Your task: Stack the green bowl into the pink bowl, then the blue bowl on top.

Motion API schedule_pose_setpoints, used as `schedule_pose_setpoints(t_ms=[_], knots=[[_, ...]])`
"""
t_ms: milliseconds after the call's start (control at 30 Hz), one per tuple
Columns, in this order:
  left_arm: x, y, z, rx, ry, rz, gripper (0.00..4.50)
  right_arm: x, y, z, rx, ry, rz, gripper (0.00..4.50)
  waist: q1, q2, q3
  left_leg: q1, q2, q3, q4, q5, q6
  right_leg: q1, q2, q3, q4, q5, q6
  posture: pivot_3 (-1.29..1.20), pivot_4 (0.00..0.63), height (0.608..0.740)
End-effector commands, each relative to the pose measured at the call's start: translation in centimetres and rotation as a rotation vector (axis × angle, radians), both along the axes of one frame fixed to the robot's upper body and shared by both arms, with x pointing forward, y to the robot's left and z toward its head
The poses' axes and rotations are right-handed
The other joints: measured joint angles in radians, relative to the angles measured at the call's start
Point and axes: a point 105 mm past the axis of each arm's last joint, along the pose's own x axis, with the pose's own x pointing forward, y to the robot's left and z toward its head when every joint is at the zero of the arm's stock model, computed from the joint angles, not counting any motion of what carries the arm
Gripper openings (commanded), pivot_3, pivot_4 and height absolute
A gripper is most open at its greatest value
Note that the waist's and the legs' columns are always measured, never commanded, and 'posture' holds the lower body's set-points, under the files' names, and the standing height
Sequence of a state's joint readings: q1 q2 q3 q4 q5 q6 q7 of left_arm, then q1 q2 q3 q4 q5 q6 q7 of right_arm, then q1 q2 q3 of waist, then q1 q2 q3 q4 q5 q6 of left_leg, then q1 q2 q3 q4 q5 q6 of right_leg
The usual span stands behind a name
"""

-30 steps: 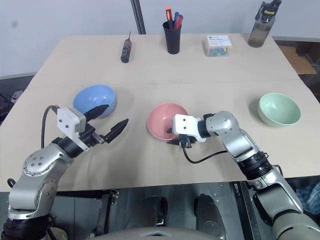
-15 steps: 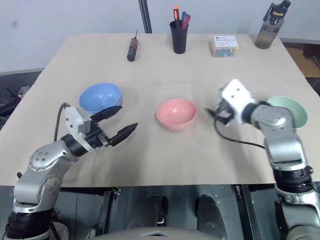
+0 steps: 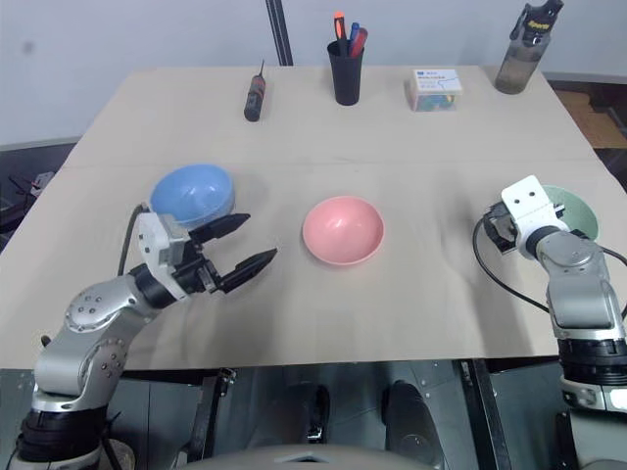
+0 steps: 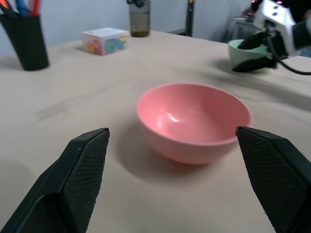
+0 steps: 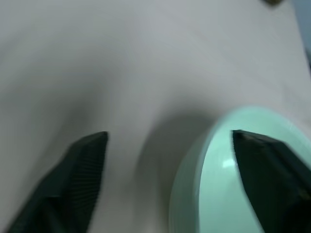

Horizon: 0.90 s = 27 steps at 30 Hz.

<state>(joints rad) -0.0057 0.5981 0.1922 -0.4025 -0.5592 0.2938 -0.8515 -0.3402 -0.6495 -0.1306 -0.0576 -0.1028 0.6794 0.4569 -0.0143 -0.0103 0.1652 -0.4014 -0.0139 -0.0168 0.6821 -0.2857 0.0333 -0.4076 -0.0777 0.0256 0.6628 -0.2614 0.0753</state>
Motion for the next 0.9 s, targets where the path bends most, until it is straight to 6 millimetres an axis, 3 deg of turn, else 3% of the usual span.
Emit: schedule_pose_setpoints(t_ms=[33, 133, 233, 367, 433, 533, 600, 733, 900], knots=[[-0.5, 0.0, 1.7, -0.004, -0.072, -0.021, 4.41, 0.0, -1.0, 1.0, 0.001, -0.035, -0.038, 2.52, 0.0, 0.0, 0.0, 0.0, 0.0, 0.0, 0.0, 0.0, 0.0, 0.0, 0.0, 0.0, 0.0, 0.0, 0.0, 0.0, 0.15, 0.74], [-0.6, -0.1, 1.7, -0.009, -0.072, -0.021, 4.41, -0.1, -1.2, 0.9, -0.008, -0.032, -0.043, 1.22, 0.0, 0.0, 0.0, 0.0, 0.0, 0.0, 0.0, 0.0, 0.0, 0.0, 0.0, 0.0, 0.0, 0.0, 0.0, 0.0, 0.15, 0.74], [-0.7, -0.1, 1.6, -0.012, -0.07, -0.021, 4.41, -0.1, -1.2, 1.0, -0.015, -0.033, -0.04, 0.2, 0.0, 0.0, 0.0, 0.0, 0.0, 0.0, 0.0, 0.0, 0.0, 0.0, 0.0, 0.0, 0.0, 0.0, 0.0, 0.0, 0.15, 0.74], [-0.7, -0.1, 1.6, -0.019, -0.069, -0.017, 4.41, 0.1, -0.3, 1.8, -0.029, -0.057, 0.017, 0.05, 0.0, 0.0, 0.0, 0.0, 0.0, 0.0, 0.0, 0.0, 0.0, 0.0, 0.0, 0.0, 0.0, 0.0, 0.0, 0.0, 0.15, 0.74], [-0.6, -0.1, 1.6, -0.024, -0.067, -0.013, 4.41, 0.5, 2.5, 3.1, 0.014, -0.105, 0.154, 0.05, -0.002, 0.0, 0.0, 0.0, 0.0, 0.0, 0.0, 0.0, 0.0, 0.0, 0.0, 0.0, 0.0, 0.0, 0.0, 0.0, 0.15, 0.74], [-0.6, 0.0, 1.6, -0.027, -0.064, -0.002, 4.41, -1.3, 10.8, 5.7, 0.132, -0.169, 0.585, 0.05, -0.011, 0.0, 0.0, 0.0, 0.001, 0.001, 0.0, 0.0, 0.001, 0.0, 0.002, 0.001, 0.0, 0.0, 0.0, 0.0, 0.15, 0.74], [-0.6, 0.1, 1.5, -0.028, -0.063, 0.007, 4.41, -2.7, 14.3, 6.9, 0.169, -0.197, 0.755, 0.05, -0.019, 0.0, 0.0, 0.001, 0.004, 0.0, 0.0, -0.002, 0.003, 0.0, 0.004, 0.001, 0.0, 0.0, 0.0, 0.0, 0.15, 0.74], [-0.6, 0.2, 1.5, -0.027, -0.065, 0.026, 4.41, -4.4, 19.1, 8.4, 0.226, -0.207, 0.961, 0.05, -0.013, 0.0, 0.0, 0.0, 0.004, -0.001, 0.001, -0.002, 0.003, 0.0, 0.003, 0.0, 0.0, 0.0, 0.0, 0.0, 0.15, 0.74], [-0.8, 0.2, 1.7, -0.024, -0.067, 0.04, 4.41, -6.5, 22.8, 7.3, 0.225, -0.117, 1.157, 0.05, 0.002, 0.0, 0.0, 0.0, 0.001, -0.003, 0.001, 0.0, 0.0, 0.0, 0.001, -0.002, -0.001, 0.0, 0.0, 0.0, 0.15, 0.74]])
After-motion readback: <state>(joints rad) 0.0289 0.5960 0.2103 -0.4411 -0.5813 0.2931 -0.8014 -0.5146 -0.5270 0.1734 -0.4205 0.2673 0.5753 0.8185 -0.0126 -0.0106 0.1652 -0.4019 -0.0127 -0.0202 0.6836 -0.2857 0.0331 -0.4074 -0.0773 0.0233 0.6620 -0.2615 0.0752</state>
